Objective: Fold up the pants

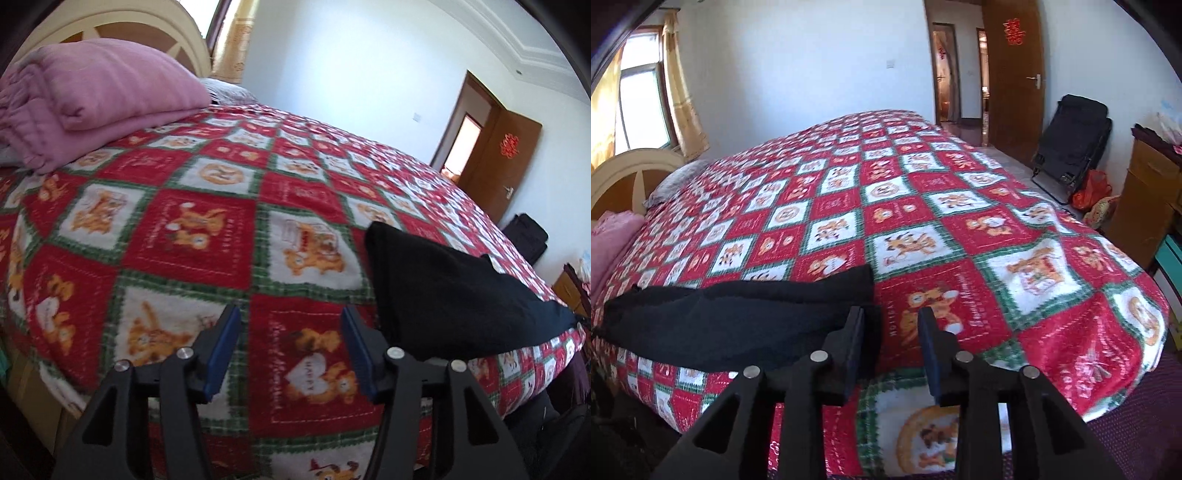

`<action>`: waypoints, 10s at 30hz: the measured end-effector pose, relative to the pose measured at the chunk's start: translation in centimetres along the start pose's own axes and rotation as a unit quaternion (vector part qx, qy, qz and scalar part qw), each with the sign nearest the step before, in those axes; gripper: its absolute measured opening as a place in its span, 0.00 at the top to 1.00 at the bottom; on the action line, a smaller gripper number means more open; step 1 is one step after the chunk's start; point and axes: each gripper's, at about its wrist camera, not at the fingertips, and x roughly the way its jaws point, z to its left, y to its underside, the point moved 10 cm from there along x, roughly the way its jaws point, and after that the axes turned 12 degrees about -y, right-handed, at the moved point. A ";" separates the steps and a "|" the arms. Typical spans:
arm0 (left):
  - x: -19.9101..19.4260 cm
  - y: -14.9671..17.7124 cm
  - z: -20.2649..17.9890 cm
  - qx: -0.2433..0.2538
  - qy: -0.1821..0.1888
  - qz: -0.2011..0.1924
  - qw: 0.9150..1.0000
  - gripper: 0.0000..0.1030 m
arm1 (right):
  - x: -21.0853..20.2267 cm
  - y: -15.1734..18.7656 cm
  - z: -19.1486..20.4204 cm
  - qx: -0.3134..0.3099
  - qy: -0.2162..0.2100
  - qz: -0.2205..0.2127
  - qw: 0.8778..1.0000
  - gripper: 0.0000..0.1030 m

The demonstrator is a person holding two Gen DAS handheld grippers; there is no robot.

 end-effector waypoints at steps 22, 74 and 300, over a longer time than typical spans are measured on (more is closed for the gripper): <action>0.7 -1.5 -14.6 0.090 0.039 -0.038 0.995 0.34 | 10.4 -4.5 32.2 -0.123 -0.275 0.110 0.947 0.66; 4.0 -1.5 -10.4 0.063 -0.113 -0.034 0.991 0.00 | 19.9 16.2 54.0 -0.208 -0.383 0.274 0.857 0.58; 3.3 -0.5 -14.0 0.045 -0.143 -0.031 0.988 0.00 | 0.6 -0.1 -11.3 0.200 -0.019 0.003 0.980 0.70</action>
